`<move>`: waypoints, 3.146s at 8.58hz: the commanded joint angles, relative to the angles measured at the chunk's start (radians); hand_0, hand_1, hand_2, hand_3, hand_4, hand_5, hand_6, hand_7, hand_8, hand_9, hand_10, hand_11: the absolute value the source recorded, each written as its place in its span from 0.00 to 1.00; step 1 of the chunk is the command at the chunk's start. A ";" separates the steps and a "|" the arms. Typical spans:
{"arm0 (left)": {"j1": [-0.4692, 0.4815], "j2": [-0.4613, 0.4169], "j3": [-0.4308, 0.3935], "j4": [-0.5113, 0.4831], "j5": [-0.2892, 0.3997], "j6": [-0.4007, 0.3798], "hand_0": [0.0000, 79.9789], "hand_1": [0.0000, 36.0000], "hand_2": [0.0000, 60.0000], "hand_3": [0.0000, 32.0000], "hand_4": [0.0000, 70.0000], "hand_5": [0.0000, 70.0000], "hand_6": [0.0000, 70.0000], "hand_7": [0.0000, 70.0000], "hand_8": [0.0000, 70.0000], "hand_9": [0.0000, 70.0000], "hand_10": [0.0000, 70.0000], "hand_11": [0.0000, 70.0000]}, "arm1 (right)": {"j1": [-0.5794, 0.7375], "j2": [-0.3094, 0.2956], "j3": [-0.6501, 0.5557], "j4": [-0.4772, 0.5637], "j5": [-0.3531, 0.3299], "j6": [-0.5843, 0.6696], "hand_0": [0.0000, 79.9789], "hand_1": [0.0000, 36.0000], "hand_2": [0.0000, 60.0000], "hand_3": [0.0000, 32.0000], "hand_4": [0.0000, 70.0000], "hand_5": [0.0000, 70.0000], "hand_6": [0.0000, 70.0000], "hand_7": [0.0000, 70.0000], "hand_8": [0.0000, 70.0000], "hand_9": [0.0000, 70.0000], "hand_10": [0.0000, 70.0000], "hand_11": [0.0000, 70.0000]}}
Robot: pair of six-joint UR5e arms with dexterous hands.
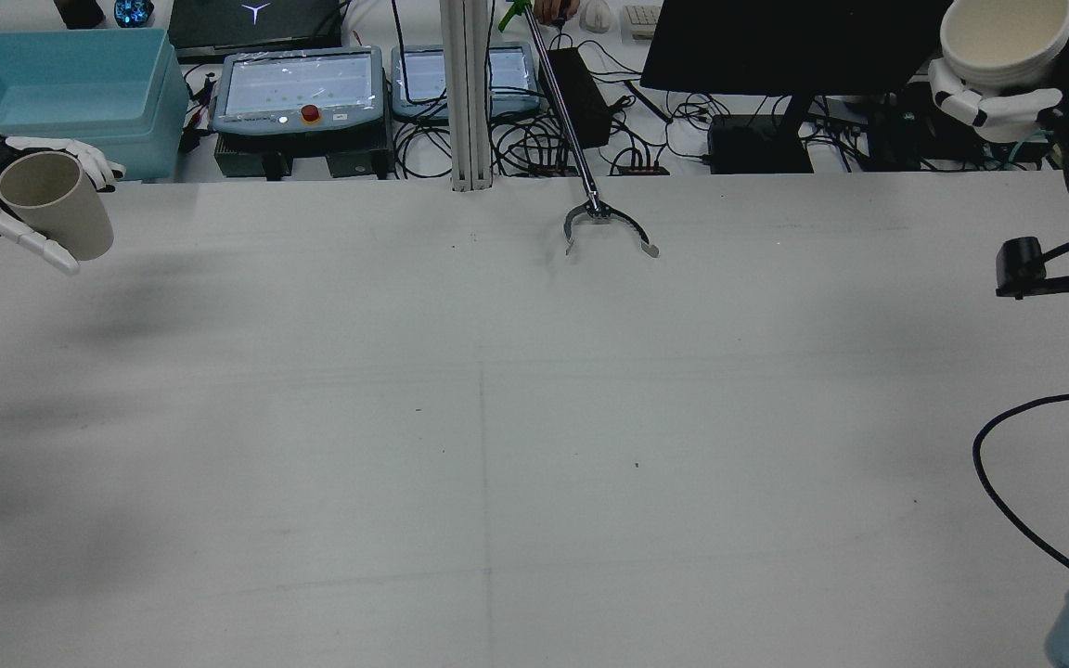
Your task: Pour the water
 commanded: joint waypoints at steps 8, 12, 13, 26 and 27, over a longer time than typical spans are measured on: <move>-0.022 0.055 0.003 0.020 -0.016 -0.008 0.95 0.60 0.00 0.00 0.70 0.71 0.32 0.68 0.26 0.40 0.23 0.35 | 0.080 0.011 -0.539 0.065 -0.081 0.747 0.58 0.92 1.00 0.00 0.21 0.49 0.87 0.74 0.41 0.36 0.89 1.00; -0.021 0.143 0.088 -0.081 -0.053 -0.028 0.90 0.58 0.00 0.00 0.68 0.70 0.32 0.67 0.27 0.40 0.24 0.37 | 0.040 -0.005 -0.693 0.252 -0.088 0.752 0.58 0.87 1.00 0.00 0.23 0.47 0.89 0.75 0.46 0.42 0.91 1.00; -0.021 0.150 0.148 -0.127 -0.054 -0.028 0.92 0.59 0.00 0.00 0.67 0.70 0.32 0.67 0.26 0.40 0.23 0.37 | 0.040 -0.008 -0.693 0.250 -0.091 0.750 0.58 0.86 1.00 0.00 0.25 0.48 0.89 0.76 0.45 0.42 0.90 1.00; -0.007 0.224 0.514 -0.595 -0.189 0.104 0.76 0.49 0.00 0.00 0.69 0.66 0.30 0.65 0.28 0.43 0.24 0.36 | 0.034 0.005 -0.692 0.246 -0.108 0.744 0.58 0.85 1.00 0.00 0.27 0.52 0.88 0.79 0.42 0.39 0.86 1.00; -0.005 0.224 0.514 -0.595 -0.188 0.104 0.75 0.49 0.00 0.00 0.68 0.66 0.30 0.65 0.28 0.43 0.24 0.36 | 0.034 0.005 -0.693 0.246 -0.108 0.744 0.58 0.85 1.00 0.00 0.27 0.53 0.88 0.79 0.42 0.39 0.86 1.00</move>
